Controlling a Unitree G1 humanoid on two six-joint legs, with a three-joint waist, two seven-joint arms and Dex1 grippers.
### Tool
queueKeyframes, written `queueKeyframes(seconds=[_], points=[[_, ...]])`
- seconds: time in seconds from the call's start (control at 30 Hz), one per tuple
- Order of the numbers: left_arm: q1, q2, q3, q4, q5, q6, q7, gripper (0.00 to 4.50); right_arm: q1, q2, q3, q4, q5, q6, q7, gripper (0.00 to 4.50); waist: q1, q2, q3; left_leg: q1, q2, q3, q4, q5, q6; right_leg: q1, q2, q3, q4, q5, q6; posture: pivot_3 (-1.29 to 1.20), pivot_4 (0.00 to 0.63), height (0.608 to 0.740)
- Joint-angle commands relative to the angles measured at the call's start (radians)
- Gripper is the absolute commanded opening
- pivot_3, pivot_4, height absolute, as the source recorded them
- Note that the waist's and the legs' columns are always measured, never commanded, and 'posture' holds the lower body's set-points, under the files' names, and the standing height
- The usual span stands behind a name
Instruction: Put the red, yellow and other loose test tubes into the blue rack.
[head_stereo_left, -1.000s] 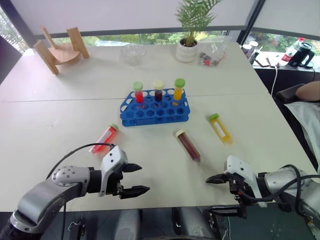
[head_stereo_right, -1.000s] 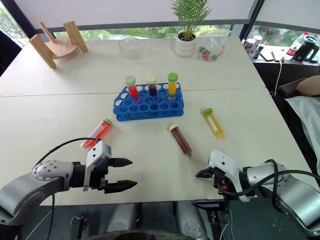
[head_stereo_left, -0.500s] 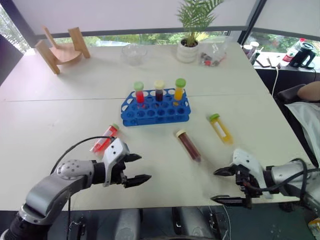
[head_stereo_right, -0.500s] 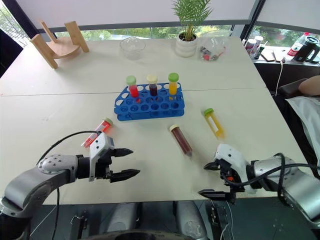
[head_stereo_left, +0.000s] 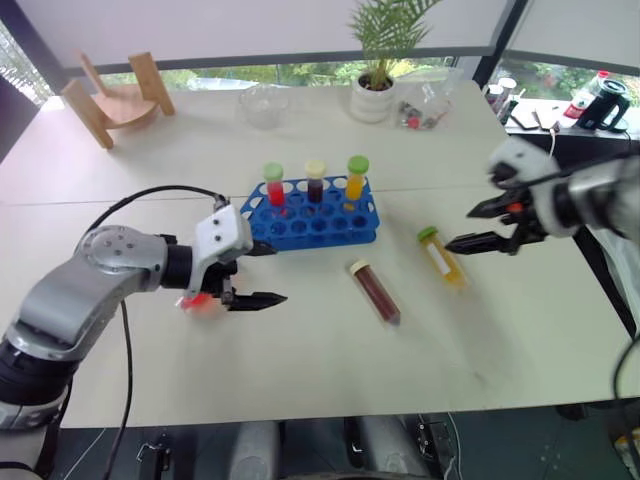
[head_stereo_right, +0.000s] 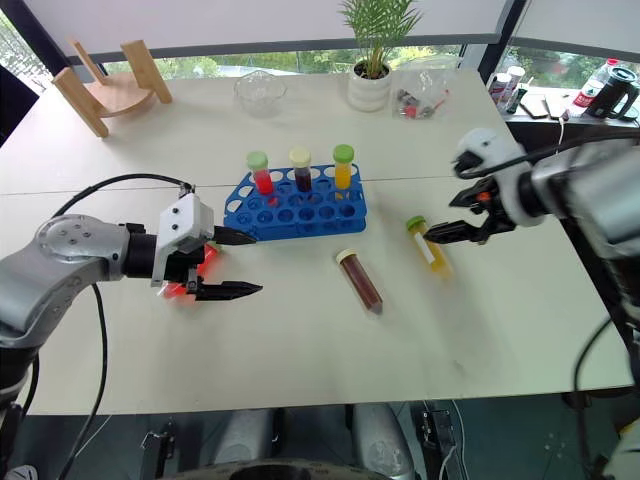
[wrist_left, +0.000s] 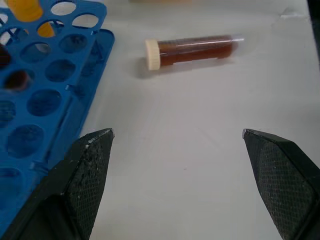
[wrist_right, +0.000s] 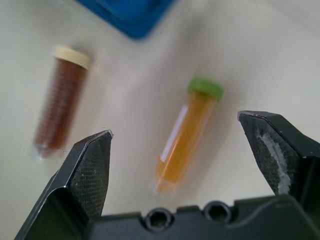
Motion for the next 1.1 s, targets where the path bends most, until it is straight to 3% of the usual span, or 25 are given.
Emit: queueKeyframes(seconds=[0.03,0.17,0.3,0.4,0.57,0.63,0.7,0.83,0.97,1.1], points=[[-0.013,-0.018,-0.011,-0.017,0.038,-0.043,0.011,4.26,-0.176,0.099,0.121,0.229,-0.082,0.09,0.057,4.5,-0.002,0.001,0.0,-0.001,0.0,0.0,0.0,0.0,0.0,-0.002,0.0,0.0,0.0,0.0,0.0,0.0,0.15,0.74],[0.03,-0.045,-0.015,-0.042,0.058,-0.052,0.044,4.26,-0.274,0.2,0.244,0.397,-0.137,0.087,0.14,4.5,0.003,0.001,0.0,-0.014,0.0,0.0,0.002,0.003,-0.004,-0.016,0.0,0.0,0.004,0.0,0.0,0.0,0.15,0.74],[0.07,-0.079,-0.014,-0.068,0.072,-0.04,0.098,4.26,-0.267,0.262,0.344,0.516,-0.25,-0.026,0.175,4.5,0.009,0.001,0.0,-0.015,0.0,0.0,0.004,0.001,-0.002,-0.015,-0.001,0.0,0.003,0.0,0.0,0.0,0.15,0.74],[0.093,-0.092,-0.005,-0.082,0.082,-0.032,0.129,4.5,-0.225,0.283,0.379,0.57,-0.315,-0.097,0.186,3.68,0.01,0.001,0.0,-0.016,-0.001,0.0,0.008,0.0,0.0,-0.015,-0.001,0.0,0.004,0.001,0.0,0.0,0.15,0.74],[0.11,-0.091,0.001,-0.091,0.081,-0.03,0.141,4.5,-0.202,0.303,0.342,0.593,-0.374,-0.146,0.192,1.07,0.007,0.001,0.0,-0.015,-0.001,-0.001,0.014,-0.001,0.002,-0.012,-0.001,-0.001,0.008,0.001,0.002,0.0,0.15,0.74],[0.112,-0.087,0.012,-0.086,0.076,-0.029,0.138,4.5,-0.195,0.311,0.304,0.595,-0.374,-0.121,0.189,0.81,0.007,0.001,0.0,-0.014,-0.001,-0.001,0.015,-0.001,0.002,-0.011,-0.001,-0.001,0.009,0.001,0.002,0.0,0.15,0.74],[0.119,-0.077,0.038,-0.071,0.062,-0.023,0.13,4.5,-0.168,0.295,0.196,0.535,-0.352,-0.232,0.154,0.81,0.006,0.0,-0.001,-0.014,-0.001,-0.001,0.015,-0.001,0.002,-0.011,-0.001,-0.001,0.011,0.001,0.002,0.0,0.15,0.74],[0.17,-0.026,0.136,-0.009,0.015,-0.008,0.078,4.5,-0.029,0.338,-0.2,0.218,-0.163,-0.385,0.057,0.81,-0.017,0.0,0.0,-0.013,-0.001,-0.001,0.015,-0.001,0.002,-0.012,-0.001,0.0,0.014,0.001,0.002,0.0,0.15,0.74],[0.184,0.02,0.179,0.066,0.002,-0.007,0.029,4.5,0.109,0.532,-0.521,-0.044,-0.037,-0.404,-0.215,0.81,-0.036,0.001,0.0,-0.012,0.001,-0.003,0.014,-0.001,0.002,-0.014,0.002,0.0,0.02,0.0,0.0,0.0,0.15,0.74],[0.136,0.057,0.16,0.123,0.013,-0.002,-0.018,4.5,0.262,0.741,-0.617,-0.229,-0.027,-0.467,-0.471,0.81,-0.019,-0.001,-0.001,-0.013,0.001,-0.004,0.014,0.0,0.0,-0.014,0.001,-0.001,0.02,0.0,0.0,0.0,0.15,0.74]])
